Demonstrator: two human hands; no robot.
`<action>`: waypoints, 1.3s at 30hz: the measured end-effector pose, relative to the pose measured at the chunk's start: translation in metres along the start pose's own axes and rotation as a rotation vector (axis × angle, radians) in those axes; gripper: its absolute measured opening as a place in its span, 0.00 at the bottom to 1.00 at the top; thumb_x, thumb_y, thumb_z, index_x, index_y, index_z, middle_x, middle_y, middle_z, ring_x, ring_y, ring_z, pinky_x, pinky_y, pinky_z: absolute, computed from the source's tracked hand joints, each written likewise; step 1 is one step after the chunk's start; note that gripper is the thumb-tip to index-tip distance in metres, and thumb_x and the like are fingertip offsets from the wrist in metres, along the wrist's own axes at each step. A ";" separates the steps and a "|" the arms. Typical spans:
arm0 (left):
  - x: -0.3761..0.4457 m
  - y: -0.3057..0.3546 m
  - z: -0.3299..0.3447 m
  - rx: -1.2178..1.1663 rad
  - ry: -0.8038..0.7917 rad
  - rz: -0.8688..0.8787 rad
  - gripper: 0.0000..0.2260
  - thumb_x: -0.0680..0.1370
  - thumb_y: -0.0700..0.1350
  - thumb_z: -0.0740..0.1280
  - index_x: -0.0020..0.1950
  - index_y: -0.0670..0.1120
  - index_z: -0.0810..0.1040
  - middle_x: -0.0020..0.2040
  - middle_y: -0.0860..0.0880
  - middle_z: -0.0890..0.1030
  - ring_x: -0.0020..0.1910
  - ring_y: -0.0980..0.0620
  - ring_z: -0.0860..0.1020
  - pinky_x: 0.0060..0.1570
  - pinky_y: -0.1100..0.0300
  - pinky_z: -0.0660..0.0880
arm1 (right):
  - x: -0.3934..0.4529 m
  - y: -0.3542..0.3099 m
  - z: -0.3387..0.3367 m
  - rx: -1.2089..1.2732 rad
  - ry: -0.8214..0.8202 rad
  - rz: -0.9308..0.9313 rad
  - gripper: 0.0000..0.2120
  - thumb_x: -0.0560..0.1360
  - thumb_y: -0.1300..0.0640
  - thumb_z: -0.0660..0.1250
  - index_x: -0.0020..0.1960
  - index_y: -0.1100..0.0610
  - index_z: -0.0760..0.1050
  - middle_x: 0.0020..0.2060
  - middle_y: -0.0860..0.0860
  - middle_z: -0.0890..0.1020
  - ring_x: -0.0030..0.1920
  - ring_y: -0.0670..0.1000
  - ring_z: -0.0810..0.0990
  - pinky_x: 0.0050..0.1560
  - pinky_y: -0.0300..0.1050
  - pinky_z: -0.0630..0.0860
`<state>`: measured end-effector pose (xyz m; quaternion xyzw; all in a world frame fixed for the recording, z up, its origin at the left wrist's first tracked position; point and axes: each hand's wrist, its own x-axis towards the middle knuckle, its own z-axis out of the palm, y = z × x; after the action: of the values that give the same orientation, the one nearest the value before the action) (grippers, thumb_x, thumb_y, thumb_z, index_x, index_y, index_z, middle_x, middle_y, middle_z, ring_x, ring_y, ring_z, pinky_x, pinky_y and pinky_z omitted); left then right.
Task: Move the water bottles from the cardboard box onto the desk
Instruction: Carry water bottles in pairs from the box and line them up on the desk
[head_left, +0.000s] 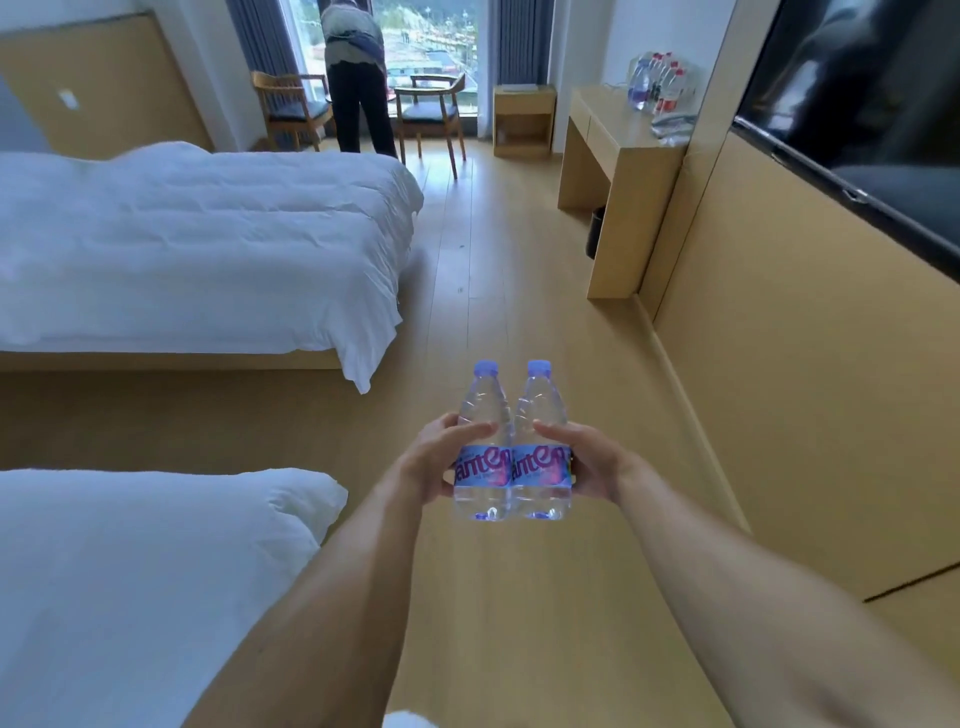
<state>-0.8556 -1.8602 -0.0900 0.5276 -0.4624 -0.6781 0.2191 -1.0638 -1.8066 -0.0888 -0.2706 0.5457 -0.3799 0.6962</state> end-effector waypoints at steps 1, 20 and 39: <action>0.012 0.006 -0.003 -0.006 0.007 -0.004 0.20 0.73 0.50 0.76 0.60 0.46 0.78 0.48 0.44 0.84 0.45 0.46 0.83 0.51 0.41 0.82 | 0.012 -0.008 -0.003 0.005 -0.008 0.007 0.21 0.79 0.54 0.67 0.70 0.61 0.72 0.62 0.65 0.80 0.50 0.60 0.84 0.40 0.50 0.83; 0.330 0.187 -0.114 0.014 -0.133 -0.009 0.20 0.74 0.51 0.76 0.63 0.46 0.77 0.47 0.45 0.83 0.45 0.46 0.83 0.48 0.45 0.82 | 0.295 -0.212 -0.020 -0.006 0.166 0.043 0.22 0.79 0.49 0.68 0.70 0.55 0.73 0.62 0.60 0.82 0.62 0.61 0.81 0.50 0.53 0.82; 0.609 0.333 -0.160 0.047 -0.008 -0.056 0.27 0.62 0.58 0.79 0.57 0.51 0.80 0.46 0.45 0.85 0.45 0.47 0.85 0.39 0.47 0.82 | 0.571 -0.395 -0.108 -0.052 0.107 0.091 0.24 0.76 0.46 0.71 0.69 0.54 0.74 0.61 0.59 0.82 0.61 0.61 0.81 0.65 0.64 0.75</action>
<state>-0.9839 -2.5602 -0.1195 0.5426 -0.4641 -0.6751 0.1857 -1.1941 -2.4964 -0.1208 -0.2429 0.6034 -0.3473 0.6754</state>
